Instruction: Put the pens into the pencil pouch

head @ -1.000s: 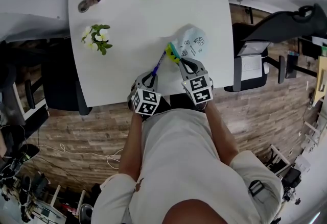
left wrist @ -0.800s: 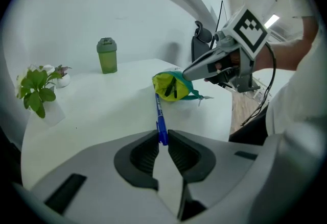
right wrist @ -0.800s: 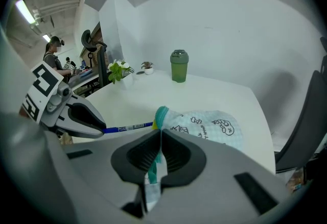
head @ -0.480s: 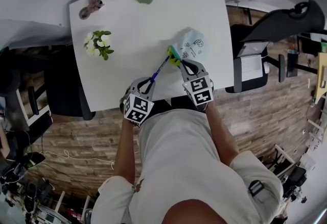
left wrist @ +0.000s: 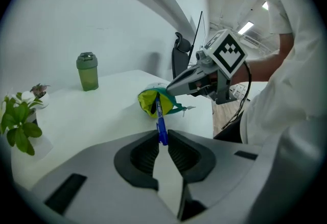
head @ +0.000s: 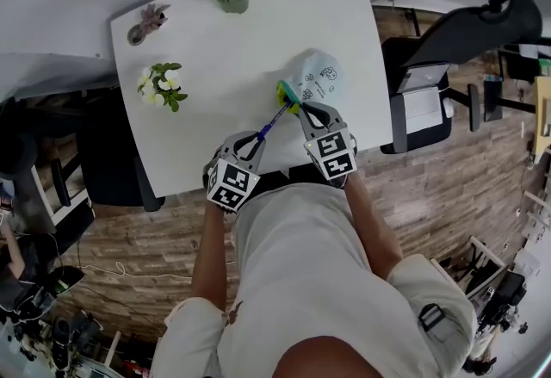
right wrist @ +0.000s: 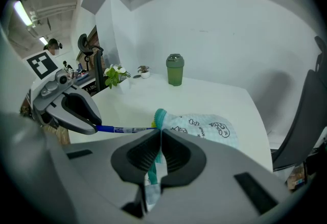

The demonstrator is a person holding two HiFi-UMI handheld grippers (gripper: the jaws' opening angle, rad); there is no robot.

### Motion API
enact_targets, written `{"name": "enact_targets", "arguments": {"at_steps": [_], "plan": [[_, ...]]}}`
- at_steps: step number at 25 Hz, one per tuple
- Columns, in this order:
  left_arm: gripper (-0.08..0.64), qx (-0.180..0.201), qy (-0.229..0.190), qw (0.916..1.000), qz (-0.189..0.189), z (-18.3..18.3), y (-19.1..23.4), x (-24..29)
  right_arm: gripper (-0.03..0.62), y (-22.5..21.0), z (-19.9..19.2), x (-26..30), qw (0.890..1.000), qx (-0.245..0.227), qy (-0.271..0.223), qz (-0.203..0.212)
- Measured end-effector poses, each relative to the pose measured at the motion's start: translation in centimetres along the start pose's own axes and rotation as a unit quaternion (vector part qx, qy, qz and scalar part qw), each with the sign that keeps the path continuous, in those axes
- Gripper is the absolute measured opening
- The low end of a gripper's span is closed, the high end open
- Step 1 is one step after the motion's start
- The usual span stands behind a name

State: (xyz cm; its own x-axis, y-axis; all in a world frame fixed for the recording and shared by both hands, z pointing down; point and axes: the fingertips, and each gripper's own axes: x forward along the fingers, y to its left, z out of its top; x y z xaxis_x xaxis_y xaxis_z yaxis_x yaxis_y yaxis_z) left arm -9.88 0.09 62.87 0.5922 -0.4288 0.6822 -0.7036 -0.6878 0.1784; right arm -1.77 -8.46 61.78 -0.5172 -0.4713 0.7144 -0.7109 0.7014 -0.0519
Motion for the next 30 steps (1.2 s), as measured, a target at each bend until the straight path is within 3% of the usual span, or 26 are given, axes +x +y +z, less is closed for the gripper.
{"name": "enact_targets", "arguments": {"at_steps": [10,24,30], "plan": [[0.049,0.014,-0.017,0.9992,-0.032,3.5,0.7,4.8,0.014,0.0,-0.2,-0.5,1.0,0.014,0.003,-0.002],[0.05,0.003,-0.043,0.9966,-0.07,7.1,1.1,10.8,0.014,-0.2,-0.4,-0.3,1.0,0.029,0.0,0.004],[0.06,0.003,-0.042,0.9976,-0.056,6.3,1.6,11.8,0.014,-0.2,-1.1,0.4,0.999,0.032,0.008,0.007]]}}
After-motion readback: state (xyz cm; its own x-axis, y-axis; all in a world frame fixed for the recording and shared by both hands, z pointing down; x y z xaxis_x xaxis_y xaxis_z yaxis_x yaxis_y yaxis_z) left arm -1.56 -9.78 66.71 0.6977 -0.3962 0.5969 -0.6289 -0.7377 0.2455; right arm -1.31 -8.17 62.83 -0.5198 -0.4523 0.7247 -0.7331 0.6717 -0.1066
